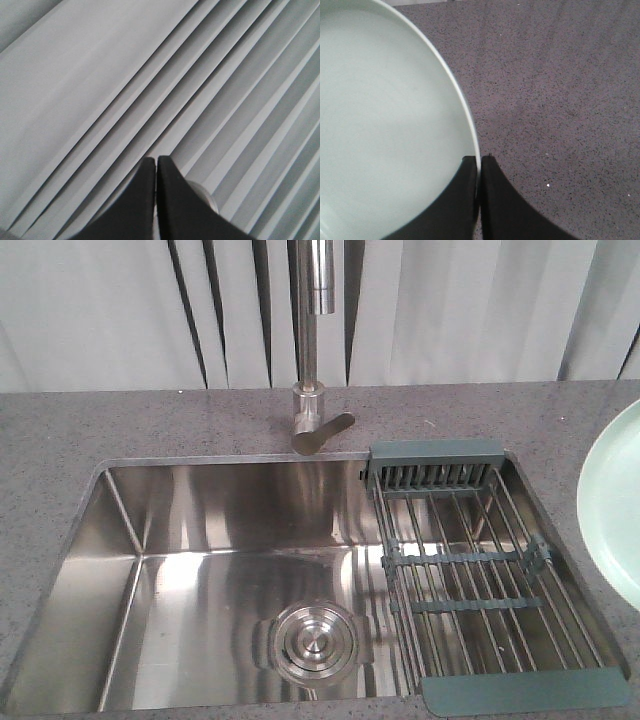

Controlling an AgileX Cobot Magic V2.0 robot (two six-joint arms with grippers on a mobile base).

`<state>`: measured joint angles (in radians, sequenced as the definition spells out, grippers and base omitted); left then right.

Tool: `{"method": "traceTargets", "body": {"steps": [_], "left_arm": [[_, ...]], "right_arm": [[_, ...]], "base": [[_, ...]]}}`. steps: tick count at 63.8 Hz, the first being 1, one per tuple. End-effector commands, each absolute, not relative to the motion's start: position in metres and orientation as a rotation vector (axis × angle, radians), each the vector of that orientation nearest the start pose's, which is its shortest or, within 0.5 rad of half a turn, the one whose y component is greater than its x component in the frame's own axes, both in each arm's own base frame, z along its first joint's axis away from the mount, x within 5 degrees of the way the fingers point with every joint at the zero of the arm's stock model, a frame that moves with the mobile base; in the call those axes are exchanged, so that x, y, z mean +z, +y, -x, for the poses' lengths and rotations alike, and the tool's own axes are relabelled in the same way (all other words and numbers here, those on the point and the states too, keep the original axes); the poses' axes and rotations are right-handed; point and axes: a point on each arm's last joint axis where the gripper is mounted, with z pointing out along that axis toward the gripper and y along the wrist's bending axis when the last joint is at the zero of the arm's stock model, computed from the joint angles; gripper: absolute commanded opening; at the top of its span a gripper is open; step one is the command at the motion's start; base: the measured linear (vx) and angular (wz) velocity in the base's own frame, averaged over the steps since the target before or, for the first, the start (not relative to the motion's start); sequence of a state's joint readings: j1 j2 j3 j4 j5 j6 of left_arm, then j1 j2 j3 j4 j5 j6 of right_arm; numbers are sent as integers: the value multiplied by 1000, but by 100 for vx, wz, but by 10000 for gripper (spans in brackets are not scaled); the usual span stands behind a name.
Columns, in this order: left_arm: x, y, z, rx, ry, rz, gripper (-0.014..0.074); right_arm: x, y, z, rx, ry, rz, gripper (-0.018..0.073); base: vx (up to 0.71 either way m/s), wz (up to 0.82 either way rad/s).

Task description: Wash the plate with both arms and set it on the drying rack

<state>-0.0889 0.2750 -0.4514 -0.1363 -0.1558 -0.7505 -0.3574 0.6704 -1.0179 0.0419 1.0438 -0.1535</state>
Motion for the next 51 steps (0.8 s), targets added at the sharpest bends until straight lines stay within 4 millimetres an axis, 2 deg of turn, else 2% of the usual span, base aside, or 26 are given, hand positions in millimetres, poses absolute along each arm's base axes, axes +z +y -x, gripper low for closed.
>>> {"method": "traceTargets", "body": {"steps": [1,11,24,36,43,51], "left_arm": [[378,-7,-91,-769,1177,445,-6],[383,-15,-152,-662,1344,410,-6],[373,-26,-228,-580,1523,363,-4],[368,-58,-275,-573,1618,211,-3],[369,-78,-294,-557,1641,99,-3],[367,-91,-312,-557,1659,56,-3]], "right_arm": [[415,-32,-92,-266,2089,-224,-3],[415,-31,-92,-247,2085,-225,-3],[415,-31,-92,-245,2081,-225,-3],[415,-31,-93,-248,2078,-220,-3],[415,-30,-93,-248,2078,-215,-3],[416,-30,-93,-247,2076,-206,-3]], "base": [[0,0],[0,0],[0,0],[0,0],[0,0],[0,0]]}}
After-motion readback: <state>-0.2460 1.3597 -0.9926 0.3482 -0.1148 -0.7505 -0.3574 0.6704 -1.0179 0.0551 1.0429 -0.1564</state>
